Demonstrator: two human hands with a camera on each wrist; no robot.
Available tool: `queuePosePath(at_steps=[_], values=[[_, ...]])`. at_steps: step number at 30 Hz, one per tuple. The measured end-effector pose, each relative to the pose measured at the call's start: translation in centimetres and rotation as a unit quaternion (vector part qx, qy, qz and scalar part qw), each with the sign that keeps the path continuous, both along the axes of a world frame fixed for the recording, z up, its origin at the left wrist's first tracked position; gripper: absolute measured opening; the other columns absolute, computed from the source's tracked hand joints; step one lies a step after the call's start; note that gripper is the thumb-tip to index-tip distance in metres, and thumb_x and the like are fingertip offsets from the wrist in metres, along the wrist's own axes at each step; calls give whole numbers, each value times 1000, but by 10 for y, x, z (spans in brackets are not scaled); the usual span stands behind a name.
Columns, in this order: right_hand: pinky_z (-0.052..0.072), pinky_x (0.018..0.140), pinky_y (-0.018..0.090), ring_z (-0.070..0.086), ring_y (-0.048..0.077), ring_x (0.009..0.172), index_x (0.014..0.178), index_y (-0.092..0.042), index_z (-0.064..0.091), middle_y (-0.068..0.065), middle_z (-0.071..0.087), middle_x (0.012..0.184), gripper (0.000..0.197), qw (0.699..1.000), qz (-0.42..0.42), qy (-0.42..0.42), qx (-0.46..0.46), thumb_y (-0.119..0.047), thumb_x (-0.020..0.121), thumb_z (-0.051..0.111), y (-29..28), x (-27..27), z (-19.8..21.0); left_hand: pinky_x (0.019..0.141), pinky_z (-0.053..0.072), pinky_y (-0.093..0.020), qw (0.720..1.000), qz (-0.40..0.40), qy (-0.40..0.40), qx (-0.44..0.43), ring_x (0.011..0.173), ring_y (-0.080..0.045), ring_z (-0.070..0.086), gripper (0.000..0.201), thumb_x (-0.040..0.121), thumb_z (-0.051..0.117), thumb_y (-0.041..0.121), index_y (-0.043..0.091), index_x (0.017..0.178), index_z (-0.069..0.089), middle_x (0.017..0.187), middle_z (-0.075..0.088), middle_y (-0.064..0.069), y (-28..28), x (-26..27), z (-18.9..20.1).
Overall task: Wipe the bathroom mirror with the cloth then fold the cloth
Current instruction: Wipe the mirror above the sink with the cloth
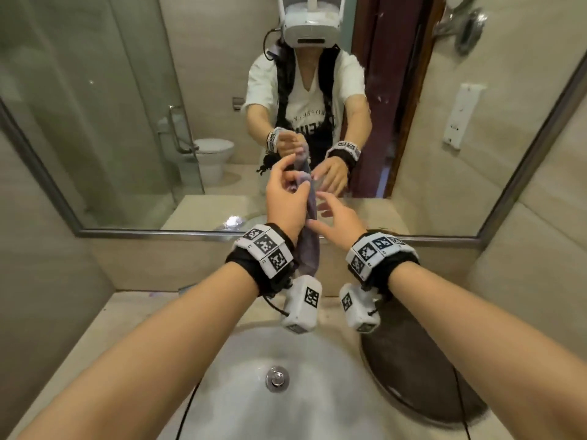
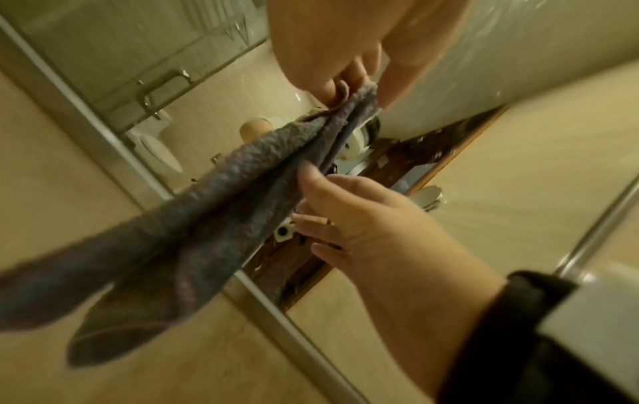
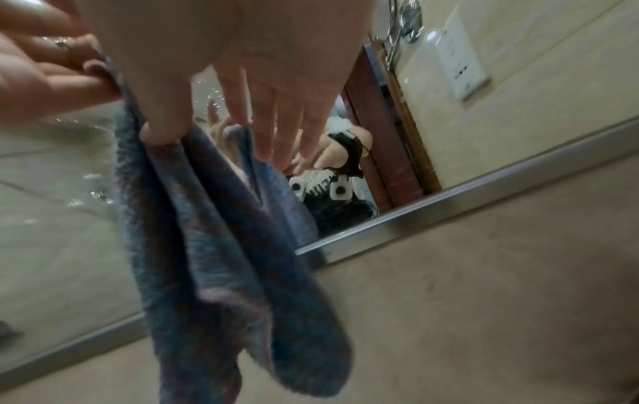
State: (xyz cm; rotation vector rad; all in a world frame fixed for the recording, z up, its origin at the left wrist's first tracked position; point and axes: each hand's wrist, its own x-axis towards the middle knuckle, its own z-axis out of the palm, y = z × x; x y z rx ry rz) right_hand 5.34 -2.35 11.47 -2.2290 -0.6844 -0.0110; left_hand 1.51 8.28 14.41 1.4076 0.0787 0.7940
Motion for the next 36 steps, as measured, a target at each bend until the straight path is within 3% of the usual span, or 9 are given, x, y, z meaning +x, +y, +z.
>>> queuePosePath(at_steps=[5,10,16,19,24,27,31,34,36], values=[[34,66,24,54,20,78,92,-7,62,7,60,76,9,998,24,-35,41,-13,86,65,48,3,11,75,48,-14,999,38,-25,18,75,-1,57,30,82,52,-14,11,98,57,85,60,0,57,-3,21],[41,68,27,52,17,70,89,-8,64,5,61,76,17,986,-18,-141,90,-24,84,68,93,6,48,72,43,-3,982,173,-10,76,79,-3,55,18,84,54,-6,4,98,61,95,63,-4,136,-8,22],[31,67,35,61,25,63,69,-11,60,7,61,66,21,824,-14,-564,-54,-30,77,55,179,21,100,84,47,-41,924,316,-64,207,86,-31,59,13,80,51,2,1,87,63,93,61,-15,217,4,41],[28,74,33,65,26,75,75,-13,64,7,65,79,20,752,-54,-647,-110,-28,79,52,204,33,127,91,35,-34,847,363,-60,383,92,-30,58,26,83,50,17,6,99,68,98,67,-11,241,4,39],[38,82,41,60,26,90,97,-14,51,8,65,94,22,732,9,-660,-170,-14,82,35,217,35,116,100,35,-35,713,415,17,564,116,-20,36,57,81,47,32,9,133,49,133,54,-7,259,1,6],[34,99,38,55,11,98,99,-8,54,13,62,100,21,695,47,-707,-123,-13,84,40,221,58,96,99,43,-36,711,425,34,560,121,-21,35,55,85,45,30,6,135,46,137,51,-10,264,1,2],[44,91,30,59,17,92,96,-11,59,6,63,99,22,847,282,-363,268,-30,91,49,205,96,83,100,34,-37,724,422,5,546,118,-23,39,45,91,44,31,7,128,55,132,55,-13,264,-4,9],[35,104,24,53,8,113,112,-22,60,-5,62,115,25,808,269,-486,197,-28,91,48,196,67,88,107,29,-37,739,402,38,539,127,-26,38,61,90,42,47,4,134,46,140,47,-15,264,-10,8],[19,112,34,41,14,129,123,-19,57,2,56,128,35,719,214,-659,-52,-21,90,45,201,58,71,115,25,-40,757,370,92,531,139,-29,28,75,91,34,52,-1,143,28,150,29,-18,257,-10,7]])
